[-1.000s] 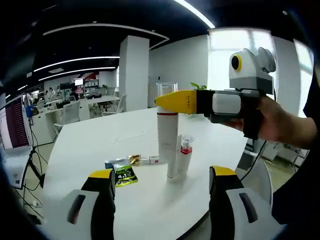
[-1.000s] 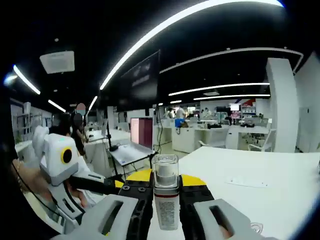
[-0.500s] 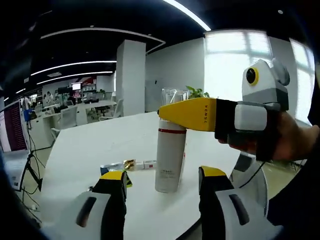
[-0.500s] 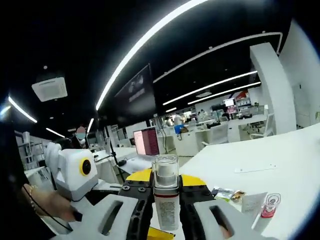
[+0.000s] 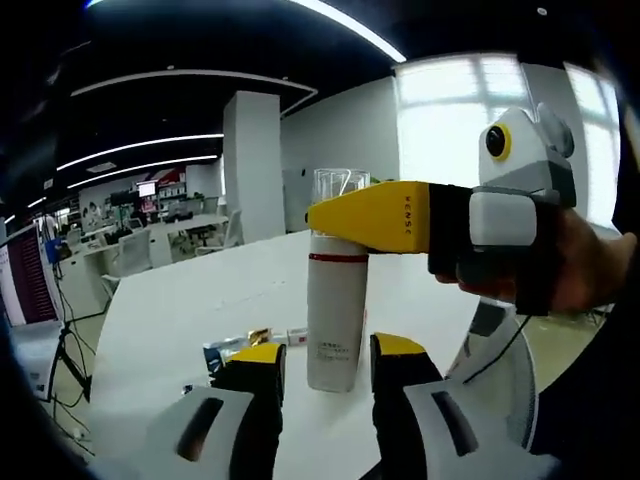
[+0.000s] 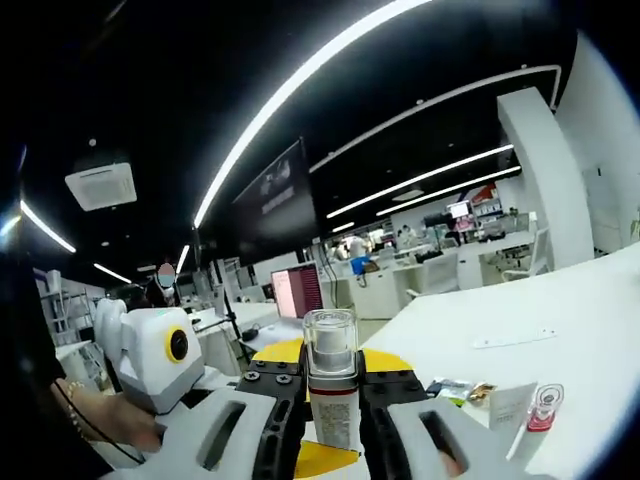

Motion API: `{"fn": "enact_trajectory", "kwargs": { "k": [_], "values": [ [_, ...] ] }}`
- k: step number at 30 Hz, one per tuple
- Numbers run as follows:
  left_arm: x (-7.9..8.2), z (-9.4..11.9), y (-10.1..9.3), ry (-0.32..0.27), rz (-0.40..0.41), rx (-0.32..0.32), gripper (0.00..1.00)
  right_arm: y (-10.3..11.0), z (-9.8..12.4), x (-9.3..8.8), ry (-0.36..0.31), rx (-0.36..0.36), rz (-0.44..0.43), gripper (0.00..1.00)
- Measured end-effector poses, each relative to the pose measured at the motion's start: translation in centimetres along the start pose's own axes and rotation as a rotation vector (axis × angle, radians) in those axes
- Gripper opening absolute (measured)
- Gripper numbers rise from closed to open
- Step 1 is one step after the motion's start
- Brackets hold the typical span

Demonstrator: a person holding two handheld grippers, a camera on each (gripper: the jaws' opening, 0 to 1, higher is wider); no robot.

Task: Arrange the skincare products in the storage area until every visible bottle or jar stands upright without overlapping.

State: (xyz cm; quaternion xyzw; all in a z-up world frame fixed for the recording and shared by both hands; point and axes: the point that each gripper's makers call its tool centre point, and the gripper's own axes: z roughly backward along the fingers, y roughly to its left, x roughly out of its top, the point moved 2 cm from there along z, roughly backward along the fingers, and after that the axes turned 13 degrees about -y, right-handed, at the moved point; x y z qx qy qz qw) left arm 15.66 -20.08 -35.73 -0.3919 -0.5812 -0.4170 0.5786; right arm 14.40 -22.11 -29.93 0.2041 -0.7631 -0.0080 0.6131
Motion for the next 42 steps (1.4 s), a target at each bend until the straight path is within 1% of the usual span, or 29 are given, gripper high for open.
{"fn": "enact_trajectory", "kwargs": {
  "k": [3,5,7,10,12,14,15,16,17,18,19,22,24,26,27,28,29,32,33,34,35,36,37,38,39,40,41,42],
  "values": [
    [0.3,0.1,-0.3,-0.014,-0.015,-0.011,0.20,0.1,0.1,0.0,0.003,-0.002,0.008,0.10],
    [0.3,0.1,-0.1,-0.015,-0.034,-0.007,0.20,0.1,0.2,0.1,0.003,0.002,0.014,0.10],
    [0.3,0.1,-0.5,-0.012,-0.019,-0.016,0.20,0.3,0.3,0.1,0.010,0.005,0.022,0.11],
    [0.4,0.3,-0.7,-0.010,-0.014,-0.028,0.20,0.8,0.4,0.2,0.016,0.034,0.029,0.11],
    [0.4,0.5,-0.7,-0.010,0.012,-0.044,0.19,1.2,0.5,0.2,0.026,0.082,0.053,0.12],
    [0.4,0.6,-1.0,-0.008,0.007,-0.058,0.19,1.3,0.7,0.2,0.032,0.090,0.058,0.12],
    [0.5,0.6,-1.2,-0.010,0.008,-0.062,0.19,1.5,0.8,0.3,0.028,0.110,0.068,0.12],
    [0.6,0.6,-1.4,-0.017,0.029,-0.073,0.19,1.5,0.9,0.3,0.027,0.110,0.066,0.12],
    [0.8,0.7,-1.8,-0.032,0.078,-0.093,0.19,1.5,1.0,0.6,0.020,0.119,0.063,0.11],
    [1.0,0.8,-1.9,-0.040,0.097,-0.100,0.19,1.6,1.1,0.8,0.013,0.140,0.055,0.11],
    [1.1,0.9,-2.1,-0.041,0.100,-0.117,0.19,1.6,1.1,0.9,0.013,0.147,0.050,0.12],
    [1.7,1.2,-2.6,-0.056,0.129,-0.167,0.19,1.9,1.5,1.6,0.006,0.208,0.039,0.12],
    [2.1,1.3,-3.2,-0.061,0.177,-0.217,0.19,2.2,1.8,2.0,0.010,0.251,0.031,0.13],
    [2.4,1.4,-3.3,-0.065,0.184,-0.247,0.19,2.1,2.0,2.3,0.008,0.270,0.020,0.13],
    [2.6,1.4,-3.4,-0.065,0.177,-0.266,0.19,2.2,2.1,2.4,0.011,0.300,0.009,0.13],
    [2.6,1.5,-3.4,-0.065,0.175,-0.281,0.19,2.1,2.3,2.6,0.013,0.307,0.012,0.13],
    [2.7,1.5,-3.5,-0.064,0.181,-0.301,0.19,2.3,2.4,2.8,0.010,0.330,0.016,0.14],
    [3.5,1.7,-4.1,-0.076,0.222,-0.361,0.19,2.6,3.0,3.2,0.013,0.397,0.012,0.14],
    [3.6,1.7,-4.1,-0.080,0.225,-0.368,0.19,2.7,3.1,3.2,0.018,0.412,0.015,0.14],
    [4.0,1.9,-4.5,-0.094,0.257,-0.408,0.19,2.9,3.4,3.4,0.038,0.443,0.014,0.14],
    [4.1,1.9,-4.5,-0.096,0.268,-0.416,0.19,3.0,3.4,3.6,0.033,0.459,0.027,0.14],
    [4.4,2.1,-4.8,-0.095,0.291,-0.453,0.19,3.3,3.7,3.7,0.050,0.499,0.004,0.15],
    [4.7,2.0,-4.6,-0.110,0.293,-0.459,0.19,3.2,3.9,3.5,0.081,0.510,-0.005,0.14],
    [5.0,2.1,-4.6,-0.121,0.300,-0.470,0.19,3.2,4.0,3.5,0.098,0.526,-0.002,0.15],
    [5.5,2.3,-4.9,-0.123,0.328,-0.509,0.19,3.2,4.2,3.4,0.115,0.563,0.008,0.15],
    [5.7,2.4,-4.9,-0.122,0.338,-0.529,0.19,3.3,4.3,3.4,0.120,0.577,0.006,0.15],
    [6.0,2.4,-4.6,-0.128,0.330,-0.535,0.19,3.2,4.2,3.5,0.121,0.579,0.007,0.16],
    [6.2,2.5,-4.7,-0.129,0.326,-0.554,0.19,3.3,4.4,3.6,0.129,0.603,0.003,0.16]
  ]
}}
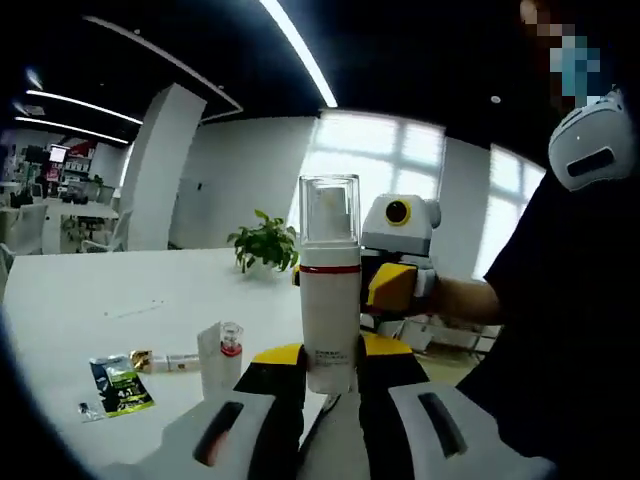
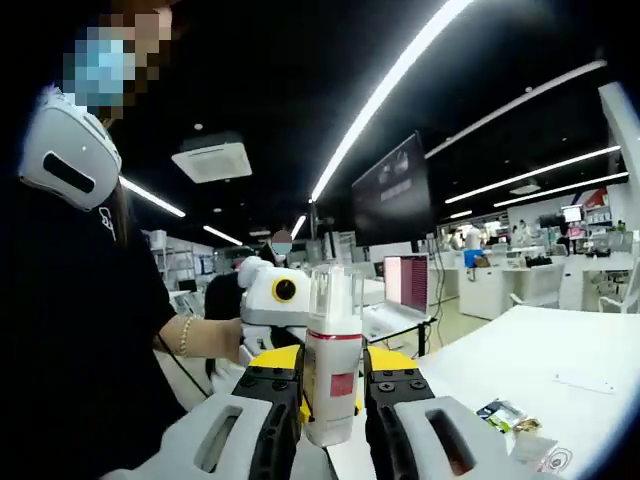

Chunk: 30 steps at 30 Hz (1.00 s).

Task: Arrange the skincare products in the storage area until every visible bottle or jar stands upright without overlapping.

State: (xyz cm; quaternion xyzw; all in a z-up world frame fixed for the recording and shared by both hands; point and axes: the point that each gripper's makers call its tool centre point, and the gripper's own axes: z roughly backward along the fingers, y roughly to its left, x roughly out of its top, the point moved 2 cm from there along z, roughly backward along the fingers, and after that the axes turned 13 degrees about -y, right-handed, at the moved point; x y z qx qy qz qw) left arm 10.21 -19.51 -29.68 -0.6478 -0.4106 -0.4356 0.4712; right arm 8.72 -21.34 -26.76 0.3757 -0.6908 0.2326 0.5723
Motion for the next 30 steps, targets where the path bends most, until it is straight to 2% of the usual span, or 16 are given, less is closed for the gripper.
{"fn": "enact_trajectory", "kwargs": {
  "k": [6,12,15,19,25,26,27,28,29,30],
  "values": [
    [-0.2,0.1,0.1,0.052,-0.008,-0.044,0.19,-0.2,-0.4,0.6,-0.010,0.056,-0.057,0.16],
    [-1.6,-0.2,-1.2,0.146,-0.020,-0.122,0.19,0.2,-0.7,-0.3,0.038,0.117,-0.104,0.18],
    [-1.9,-0.2,-1.1,0.173,-0.015,-0.131,0.19,1.0,-0.6,-0.6,0.060,0.142,-0.127,0.13],
    [-1.9,-0.3,-1.1,0.185,-0.006,-0.141,0.19,0.3,-0.4,-0.7,0.049,0.082,-0.142,0.10],
    [-1.4,-0.5,-1.0,0.158,-0.005,-0.140,0.19,-0.1,-0.4,-0.2,0.017,0.040,-0.113,0.09],
    [-1.3,-0.5,-0.8,0.148,-0.019,-0.126,0.20,-0.4,-0.4,-0.1,0.010,0.024,-0.108,0.09],
    [-0.9,-0.7,0.2,0.126,-0.068,-0.067,0.21,-1.4,-0.3,0.1,-0.005,-0.032,-0.079,0.09],
    [-0.8,-0.8,0.5,0.120,-0.093,-0.039,0.21,-1.9,-0.3,0.2,-0.006,-0.063,-0.076,0.09],
    [-0.7,-0.9,0.8,0.121,-0.114,-0.015,0.22,-2.4,-0.2,0.2,-0.011,-0.101,-0.078,0.09],
    [-0.7,-0.9,1.4,0.135,-0.154,0.037,0.23,-3.3,-0.2,0.4,-0.022,-0.159,-0.070,0.09]
  ]
}}
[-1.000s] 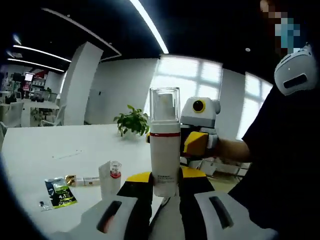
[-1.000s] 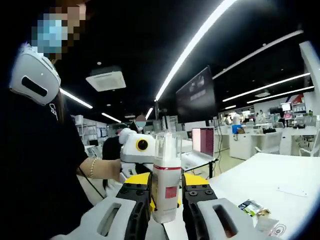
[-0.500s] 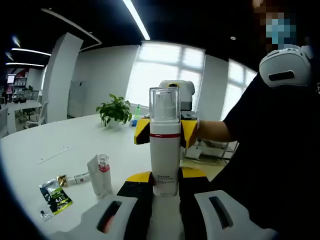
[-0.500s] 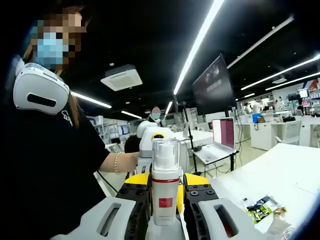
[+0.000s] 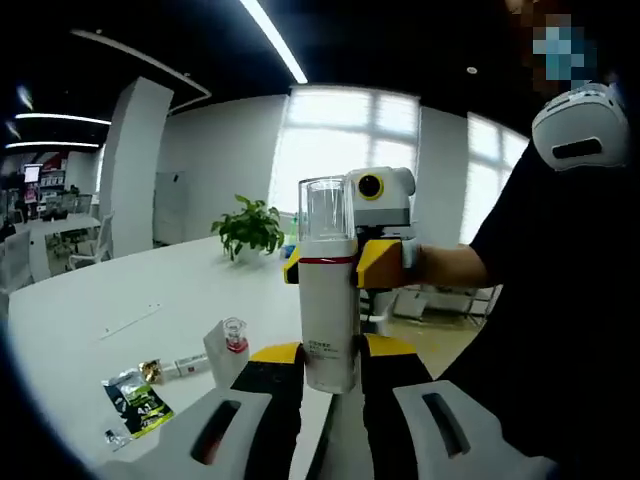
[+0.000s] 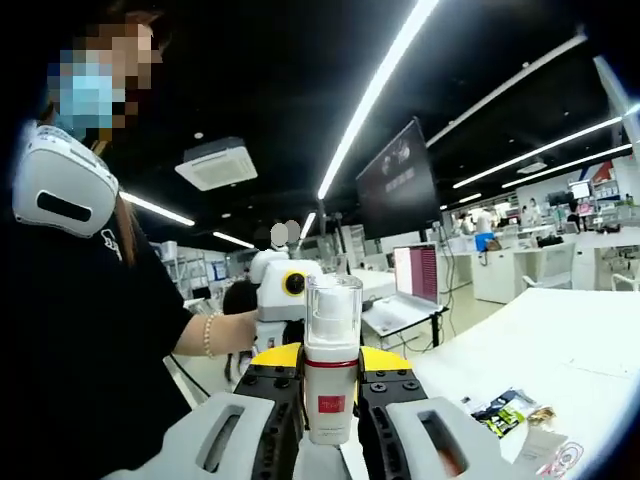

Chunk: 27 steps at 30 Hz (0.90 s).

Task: Arrange the skincare products in the storage area until every visible bottle or jar stands upright without overlapping.

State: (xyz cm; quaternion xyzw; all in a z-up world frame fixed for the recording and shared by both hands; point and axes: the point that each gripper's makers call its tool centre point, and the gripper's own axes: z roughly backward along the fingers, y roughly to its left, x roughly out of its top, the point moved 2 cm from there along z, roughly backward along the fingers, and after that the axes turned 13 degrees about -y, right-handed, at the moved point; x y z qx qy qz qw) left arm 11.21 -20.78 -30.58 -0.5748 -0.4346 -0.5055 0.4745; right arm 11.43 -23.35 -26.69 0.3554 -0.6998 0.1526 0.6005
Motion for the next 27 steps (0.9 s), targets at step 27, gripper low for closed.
{"fn": "enact_trajectory", "kwargs": {
  "k": [27],
  "values": [
    [0.1,-1.6,2.7,-0.055,-0.158,0.409,0.21,-1.3,-0.7,-1.1,-0.016,-0.506,0.264,0.10]
  ]
}}
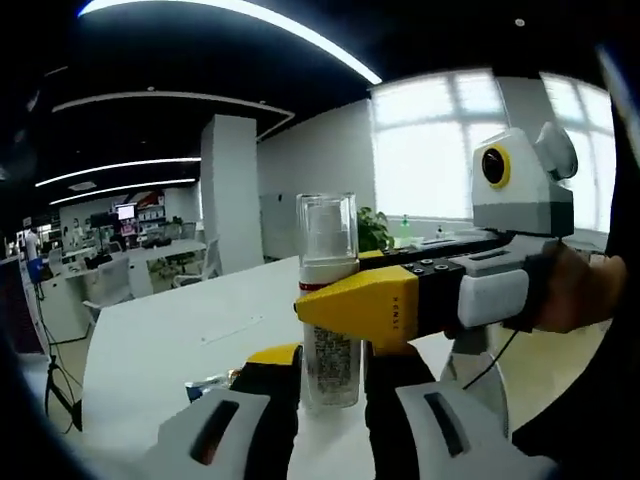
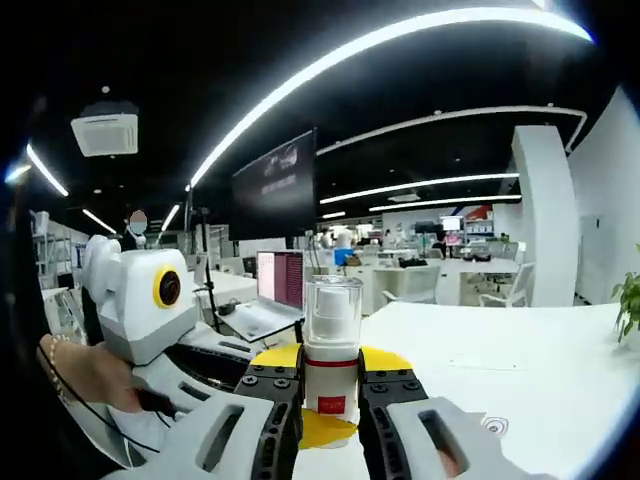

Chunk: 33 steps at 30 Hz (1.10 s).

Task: Arrange the skincare products in the storage area until every visible bottle or jar stands upright without overlapping.

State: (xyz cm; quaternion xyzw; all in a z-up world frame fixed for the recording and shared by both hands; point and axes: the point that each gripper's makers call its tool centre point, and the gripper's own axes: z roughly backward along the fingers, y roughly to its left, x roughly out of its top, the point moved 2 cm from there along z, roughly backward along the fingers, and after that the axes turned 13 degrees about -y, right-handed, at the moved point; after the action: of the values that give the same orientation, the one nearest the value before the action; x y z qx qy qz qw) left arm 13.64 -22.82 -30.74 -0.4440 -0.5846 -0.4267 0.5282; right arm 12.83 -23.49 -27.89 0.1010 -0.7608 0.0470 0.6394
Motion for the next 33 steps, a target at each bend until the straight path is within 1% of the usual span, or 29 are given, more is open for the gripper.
{"fn": "enact_trajectory", "kwargs": {
  "k": [1,5,6,7,8,9,10,11,12,13,14,15,16,17,19,20,22,23,26,29,30,31,32,33],
  "values": [
    [-0.1,0.1,0.0,0.003,0.002,0.009,0.21,0.0,0.1,0.0,-0.003,-0.003,0.006,0.10],
    [-0.8,0.1,-0.8,0.020,0.034,-0.013,0.21,-0.1,0.7,-0.5,0.015,-0.008,0.012,0.10],
    [-0.9,0.1,-0.9,0.023,0.035,-0.017,0.21,-0.2,0.8,-0.5,0.016,-0.004,0.014,0.10],
    [-1.0,0.1,-1.1,0.030,0.051,-0.029,0.21,-0.2,0.9,-0.6,0.022,0.018,0.029,0.10],
    [-1.2,0.1,-1.2,0.033,0.084,-0.037,0.21,-0.4,1.0,-0.7,0.025,0.031,0.030,0.10],
    [-1.2,0.0,-1.1,0.032,0.087,-0.042,0.21,-0.2,0.9,-0.7,0.023,0.064,0.021,0.10],
    [-1.2,0.0,-1.1,0.033,0.091,-0.047,0.20,-0.4,1.0,-0.8,0.029,0.079,0.014,0.11],
    [-1.1,-0.1,-1.3,0.027,0.095,-0.065,0.20,-0.7,1.2,-0.8,0.026,0.093,0.000,0.11],
    [-1.1,-0.1,-1.5,0.024,0.093,-0.080,0.20,-0.6,1.3,-0.8,0.016,0.135,-0.030,0.11],
    [-1.3,-0.2,-1.6,0.030,0.086,-0.111,0.20,-0.7,1.5,-0.8,0.024,0.151,-0.053,0.12],
    [-1.4,-0.3,-1.8,0.033,0.080,-0.126,0.20,-0.9,1.7,-0.9,0.028,0.161,-0.061,0.12],
    [-1.6,-0.5,-2.0,0.037,0.071,-0.148,0.20,-1.1,1.9,-1.1,0.031,0.191,-0.065,0.13],
    [-1.7,-0.6,-2.1,0.037,0.076,-0.157,0.20,-1.1,2.0,-1.1,0.033,0.204,-0.069,0.13],
    [-1.8,-0.7,-2.4,0.040,0.099,-0.179,0.20,-1.2,2.2,-1.2,0.040,0.221,-0.079,0.13],
    [-1.9,-1.0,-3.3,0.027,0.139,-0.222,0.20,-1.8,2.9,-1.2,0.040,0.282,-0.122,0.14],
    [-2.0,-1.1,-3.7,0.029,0.160,-0.246,0.20,-2.0,3.2,-1.2,0.048,0.305,-0.128,0.14],
    [-2.3,-1.5,-4.2,0.040,0.174,-0.303,0.20,-2.3,3.7,-1.0,0.048,0.371,-0.147,0.15],
    [-2.2,-1.7,-4.4,0.036,0.185,-0.324,0.20,-2.5,4.0,-0.6,0.042,0.408,-0.166,0.15],
    [-2.2,-2.2,-4.4,0.039,0.186,-0.352,0.20,-3.5,4.4,0.1,0.036,0.477,-0.203,0.15],
    [-2.1,-2.6,-4.3,0.031,0.200,-0.392,0.20,-4.5,4.7,1.0,0.027,0.545,-0.246,0.18],
    [-2.3,-2.7,-4.6,0.039,0.205,-0.423,0.20,-4.7,4.7,1.3,0.017,0.564,-0.259,0.19],
    [-2.4,-2.8,-4.7,0.038,0.200,-0.441,0.20,-5.1,4.8,1.5,0.015,0.592,-0.277,0.21],
    [-2.4,-2.8,-4.9,0.039,0.202,-0.459,0.20,-5.3,4.9,1.5,0.021,0.611,-0.290,0.22],
    [-2.4,-2.9,-5.4,0.033,0.208,-0.491,0.20,-5.4,5.1,1.6,0.027,0.648,-0.305,0.23]
  ]
}}
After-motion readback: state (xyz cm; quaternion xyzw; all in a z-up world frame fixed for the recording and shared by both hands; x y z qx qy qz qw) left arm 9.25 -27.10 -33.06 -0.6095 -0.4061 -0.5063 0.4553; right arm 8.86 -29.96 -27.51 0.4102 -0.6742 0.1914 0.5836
